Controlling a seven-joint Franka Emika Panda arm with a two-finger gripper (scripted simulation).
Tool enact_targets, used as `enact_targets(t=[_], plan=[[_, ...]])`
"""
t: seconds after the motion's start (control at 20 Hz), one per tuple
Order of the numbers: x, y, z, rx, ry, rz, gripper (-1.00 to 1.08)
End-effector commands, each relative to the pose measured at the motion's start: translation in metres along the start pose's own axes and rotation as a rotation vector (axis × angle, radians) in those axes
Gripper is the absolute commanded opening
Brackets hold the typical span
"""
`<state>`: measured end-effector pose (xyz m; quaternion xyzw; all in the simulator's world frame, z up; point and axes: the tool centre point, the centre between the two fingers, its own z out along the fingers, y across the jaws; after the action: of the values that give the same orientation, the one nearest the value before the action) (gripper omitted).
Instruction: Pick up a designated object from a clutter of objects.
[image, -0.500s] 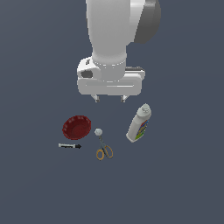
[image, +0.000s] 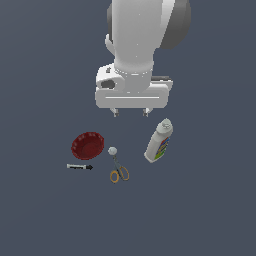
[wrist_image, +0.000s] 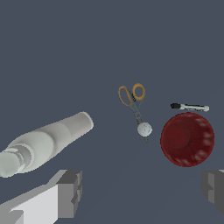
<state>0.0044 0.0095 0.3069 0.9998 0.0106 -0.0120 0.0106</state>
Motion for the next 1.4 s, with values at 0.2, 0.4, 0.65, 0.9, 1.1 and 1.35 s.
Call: enact_targets(t=[0.2,0.4,0.65,0.9,1.1,1.35], plan=[[0.000,-0.002,0.002,-0.004,-0.001,-0.005,1.00],[0.003,0.002,0.014,0.000,0.000,-0.004,1.00],[0.008,0.011,0.040,0.008,0.003,0.000,1.00],[0.012,0.025,0.079,0.016,0.007,0.006,1.00],[0.012,0.039,0.120,0.022,0.012,0.015,1.00],[0.007,0.057,0.166,0.025,0.017,0.026,1.00]])
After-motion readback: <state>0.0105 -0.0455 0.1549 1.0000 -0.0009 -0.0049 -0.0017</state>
